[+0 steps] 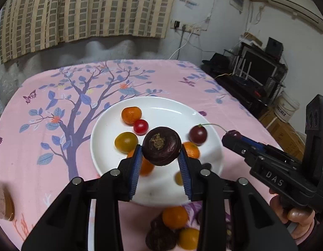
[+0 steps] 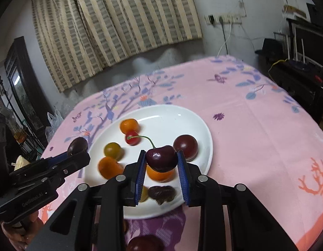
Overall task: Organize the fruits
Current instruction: 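Carry the plum and mangosteen onto the white plate and open both grippers, then grasp a large orange with the right gripper while the left grasps a lime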
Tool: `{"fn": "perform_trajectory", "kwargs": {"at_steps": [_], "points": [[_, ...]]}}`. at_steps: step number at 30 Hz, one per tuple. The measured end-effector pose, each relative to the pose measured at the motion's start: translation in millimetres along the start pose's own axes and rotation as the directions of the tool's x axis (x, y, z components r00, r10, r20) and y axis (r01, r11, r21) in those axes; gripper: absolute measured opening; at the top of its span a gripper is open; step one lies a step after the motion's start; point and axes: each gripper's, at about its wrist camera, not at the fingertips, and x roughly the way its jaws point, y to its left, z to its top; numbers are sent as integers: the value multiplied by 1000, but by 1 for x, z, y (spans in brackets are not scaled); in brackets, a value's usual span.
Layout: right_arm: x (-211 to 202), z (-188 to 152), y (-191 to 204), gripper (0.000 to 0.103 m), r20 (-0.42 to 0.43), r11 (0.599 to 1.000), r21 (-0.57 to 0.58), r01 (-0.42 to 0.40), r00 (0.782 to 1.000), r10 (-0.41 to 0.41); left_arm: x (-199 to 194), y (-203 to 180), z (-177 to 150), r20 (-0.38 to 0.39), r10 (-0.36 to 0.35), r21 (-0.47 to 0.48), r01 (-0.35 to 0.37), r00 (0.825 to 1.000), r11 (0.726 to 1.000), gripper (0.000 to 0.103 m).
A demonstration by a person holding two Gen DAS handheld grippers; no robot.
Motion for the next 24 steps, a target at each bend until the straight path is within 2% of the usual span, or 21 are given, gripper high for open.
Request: {"fn": "perform_trajectory", "kwargs": {"at_steps": [5, 6, 7, 8, 10, 13, 14, 17, 21, 24], "points": [[24, 8, 1, 31, -40, 999, -36, -5, 999, 3, 30, 4, 6, -44, 43, 3, -43, 998, 999, 36], [25, 7, 2, 45, -46, 999, -44, -7, 999, 5, 33, 5, 7, -45, 52, 0, -52, 998, 999, 42], [25, 6, 4, 52, -48, 999, -52, -2, 999, 0, 34, 5, 7, -40, 69, -2, -70, 997, 998, 64], [23, 5, 4, 53, -42, 998, -57, 10, 999, -13, 31, 6, 7, -22, 91, -2, -91, 996, 996, 77], [16, 4, 4, 56, -45, 998, -62, -8, 999, 6, 23, 7, 7, 12, 119, -3, -119, 993, 993, 86], [-3, 3, 1, 60, -18, 998, -50, -34, 999, 34, 7, 13, 8, 32, 126, -30, -125, 992, 992, 89], [-12, 0, 0, 60, 0, 998, -56, -30, 1000, 30, 1, 15, 7, 41, 127, -42, -126, 991, 991, 94], [-26, -12, -3, 61, 12, 996, -89, -14, 1000, 15, -16, 20, -1, 54, 161, -69, -157, 986, 985, 96], [-44, -41, -9, 61, -14, 992, -125, 6, 1000, -8, -28, 20, -15, 35, 167, -77, -164, 985, 983, 96], [-56, -65, -14, 61, -73, 992, -120, -43, 997, 34, -37, 21, -35, 11, 172, -73, -170, 985, 983, 96]]}}
